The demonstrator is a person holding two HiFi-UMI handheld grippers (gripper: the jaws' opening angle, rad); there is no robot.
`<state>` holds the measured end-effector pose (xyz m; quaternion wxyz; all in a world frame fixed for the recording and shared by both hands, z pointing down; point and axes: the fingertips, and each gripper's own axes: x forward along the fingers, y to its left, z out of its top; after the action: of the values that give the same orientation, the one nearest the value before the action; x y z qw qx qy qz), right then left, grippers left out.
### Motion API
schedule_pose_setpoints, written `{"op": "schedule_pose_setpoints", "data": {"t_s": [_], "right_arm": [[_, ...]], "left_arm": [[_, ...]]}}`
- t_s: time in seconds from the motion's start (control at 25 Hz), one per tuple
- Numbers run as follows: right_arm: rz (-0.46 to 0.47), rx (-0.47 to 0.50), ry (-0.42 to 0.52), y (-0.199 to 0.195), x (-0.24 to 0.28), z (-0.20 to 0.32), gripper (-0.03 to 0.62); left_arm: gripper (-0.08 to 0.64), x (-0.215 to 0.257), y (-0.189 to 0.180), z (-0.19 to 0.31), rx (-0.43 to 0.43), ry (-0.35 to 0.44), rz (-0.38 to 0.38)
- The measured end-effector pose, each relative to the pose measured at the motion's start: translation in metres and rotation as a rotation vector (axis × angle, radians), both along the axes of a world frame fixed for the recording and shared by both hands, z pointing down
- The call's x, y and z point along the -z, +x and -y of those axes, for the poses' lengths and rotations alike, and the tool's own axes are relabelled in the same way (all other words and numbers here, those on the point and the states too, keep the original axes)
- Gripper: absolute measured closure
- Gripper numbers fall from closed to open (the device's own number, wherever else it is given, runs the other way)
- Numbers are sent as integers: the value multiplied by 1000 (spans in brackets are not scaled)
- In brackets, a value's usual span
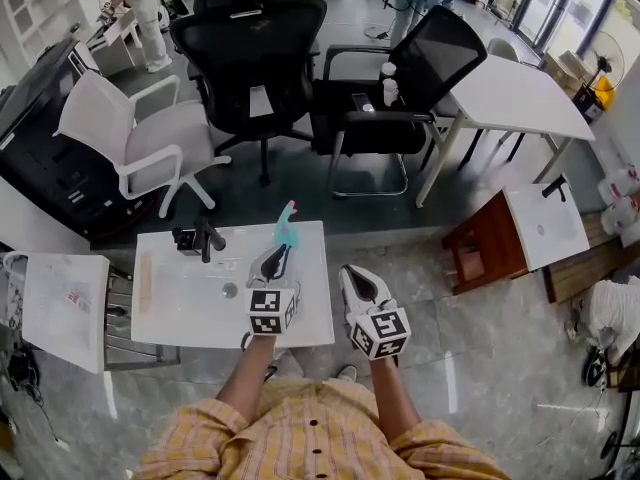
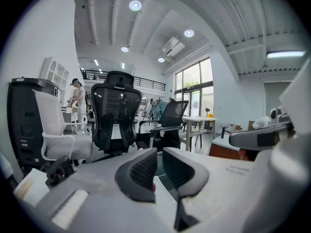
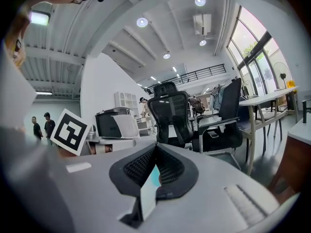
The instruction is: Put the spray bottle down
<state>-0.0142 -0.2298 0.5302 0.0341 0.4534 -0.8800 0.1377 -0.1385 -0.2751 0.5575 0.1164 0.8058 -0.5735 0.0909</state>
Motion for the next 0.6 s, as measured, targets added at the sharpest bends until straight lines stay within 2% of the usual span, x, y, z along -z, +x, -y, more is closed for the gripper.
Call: {"op": "schedule_pose_setpoints", "data": {"t_s": [0.16,0.6], "right_arm": [[3,20,4,4,4,-5,591],[26,44,6,9,15,-12,591]], "left_arm": [[560,7,6,-12,10,9,-10],[560,23,15,-35,21,44,-15]]}}
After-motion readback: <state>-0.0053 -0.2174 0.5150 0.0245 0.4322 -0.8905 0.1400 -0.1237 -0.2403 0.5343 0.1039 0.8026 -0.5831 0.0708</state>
